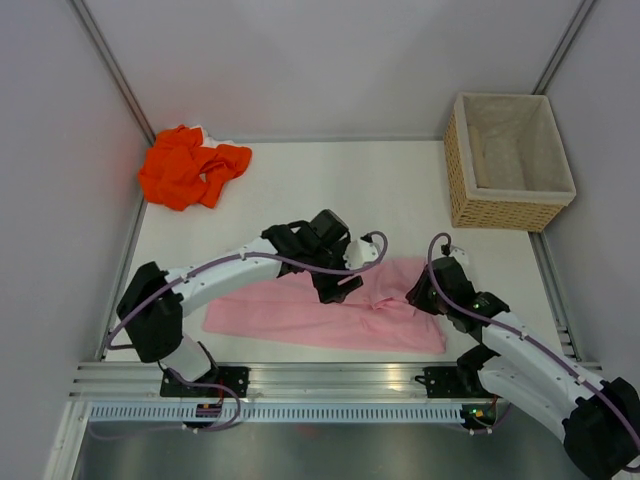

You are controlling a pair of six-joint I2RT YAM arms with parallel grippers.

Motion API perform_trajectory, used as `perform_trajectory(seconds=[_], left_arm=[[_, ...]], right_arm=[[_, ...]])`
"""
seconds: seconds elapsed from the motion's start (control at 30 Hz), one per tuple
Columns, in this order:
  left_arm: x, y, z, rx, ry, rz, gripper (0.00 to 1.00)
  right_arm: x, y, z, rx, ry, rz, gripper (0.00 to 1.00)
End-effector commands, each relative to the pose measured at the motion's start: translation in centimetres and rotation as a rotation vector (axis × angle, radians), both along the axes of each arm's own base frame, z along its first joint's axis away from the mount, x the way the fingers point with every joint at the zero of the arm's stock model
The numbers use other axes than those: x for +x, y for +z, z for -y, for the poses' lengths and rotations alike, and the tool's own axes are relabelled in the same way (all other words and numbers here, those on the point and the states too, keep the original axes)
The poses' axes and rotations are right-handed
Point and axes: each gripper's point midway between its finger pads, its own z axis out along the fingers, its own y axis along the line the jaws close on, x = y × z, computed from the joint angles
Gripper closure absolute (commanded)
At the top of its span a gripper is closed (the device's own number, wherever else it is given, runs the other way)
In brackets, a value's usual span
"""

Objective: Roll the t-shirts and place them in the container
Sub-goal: Fold the tshirt

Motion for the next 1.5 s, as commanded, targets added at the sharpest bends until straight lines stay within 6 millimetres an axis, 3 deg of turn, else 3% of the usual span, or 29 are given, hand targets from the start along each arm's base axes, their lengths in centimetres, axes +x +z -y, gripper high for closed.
perform_trajectory(seconds=[0.0,0.13,0.23,0.33,0.43,0.57,0.67,0.83,0.9,0.97,1.03,1.13,1.33,1.47], left_arm=[[0.8,1.0,4.5,-0.097,0.073,0.016,0.26],[0.3,0.0,8.4,-0.168,0.046,0.016,0.28],[0.1,-0.9,9.8,-0.191,0.039,0.004,0.29],[-0.5,-1.8,10.2,-0.196,0.032,-0.035,0.31],[-1.4,-3.3,10.6,-0.177,0.009,-0.06,0.34],[-2.1,-4.6,11.6,-0.169,-0.011,-0.07,0.41],[-2.0,-5.5,11.6,-0.154,-0.007,-0.07,0.55],[-1.0,-7.3,11.1,-0.106,0.013,-0.03,0.86],[-0.9,-7.0,11.0,-0.111,0.012,-0.014,0.93],[-0.8,-7.0,10.6,-0.102,0.006,0.0,0.98],[-0.9,-6.8,10.3,-0.102,-0.008,0.015,0.98],[-1.1,-7.2,9.6,-0.084,-0.036,0.027,0.98],[-1.4,-8.0,9.4,-0.064,-0.057,0.013,0.97],[-1.6,-8.1,9.5,-0.064,-0.056,0.005,0.97]], right_arm=[[0.8,0.3,-1.0,0.054,0.003,0.034,0.67],[0.4,-0.8,-0.7,0.064,-0.025,0.022,0.7],[0.1,-1.2,-0.6,0.066,-0.036,0.006,0.76],[-0.4,-1.5,-0.3,0.07,-0.052,-0.009,0.83],[-0.8,-1.6,0.2,0.068,-0.073,-0.01,0.98],[-1.2,-0.8,0.2,0.086,-0.073,-0.002,1.0],[-1.7,-0.7,0.5,0.081,-0.075,-0.01,1.0],[-2.4,-1.3,0.7,0.087,-0.075,-0.023,1.0],[-2.1,-0.9,0.6,0.089,-0.073,-0.005,1.0],[-1.3,0.2,0.9,0.075,-0.091,0.03,0.89],[-0.2,1.8,1.3,0.041,-0.105,0.058,0.73],[1.5,3.1,1.8,-0.042,-0.108,0.088,0.58],[5.1,2.8,1.9,-0.048,-0.119,0.072,0.51],[7.0,1.4,2.8,-0.043,-0.158,0.047,0.51]])
